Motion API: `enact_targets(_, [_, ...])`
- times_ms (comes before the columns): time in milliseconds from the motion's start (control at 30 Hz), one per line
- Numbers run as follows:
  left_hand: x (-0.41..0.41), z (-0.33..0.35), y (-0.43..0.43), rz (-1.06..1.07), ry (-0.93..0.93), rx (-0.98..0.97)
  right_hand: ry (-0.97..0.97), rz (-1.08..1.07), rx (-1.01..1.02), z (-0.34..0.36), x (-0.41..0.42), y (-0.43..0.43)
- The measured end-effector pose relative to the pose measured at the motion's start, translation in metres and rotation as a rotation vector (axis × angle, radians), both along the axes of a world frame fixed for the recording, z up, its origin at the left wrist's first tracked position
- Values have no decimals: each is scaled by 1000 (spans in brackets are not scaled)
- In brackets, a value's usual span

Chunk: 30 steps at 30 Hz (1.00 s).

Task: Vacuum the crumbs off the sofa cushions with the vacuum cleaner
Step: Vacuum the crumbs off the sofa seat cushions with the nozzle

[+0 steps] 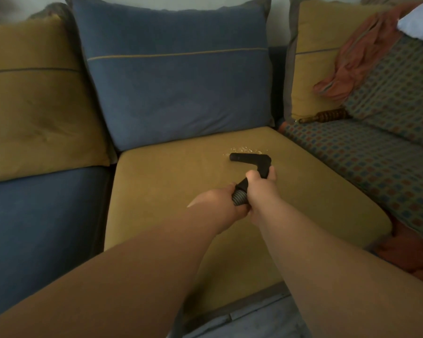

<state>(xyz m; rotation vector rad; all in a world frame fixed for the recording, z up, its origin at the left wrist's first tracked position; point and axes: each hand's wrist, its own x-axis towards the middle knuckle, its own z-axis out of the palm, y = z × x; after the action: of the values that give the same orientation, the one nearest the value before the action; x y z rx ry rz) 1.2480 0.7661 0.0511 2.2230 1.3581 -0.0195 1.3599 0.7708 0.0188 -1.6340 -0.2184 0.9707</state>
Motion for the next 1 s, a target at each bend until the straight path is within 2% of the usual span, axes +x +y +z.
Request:
enact_targets(400, [-13,1,20,74,-22,-10,-8,51,-31,7,-14,29])
enact_targets(1000, [7,9,-49,-56,-122,-93,-90,-73,-97,19,12,-53])
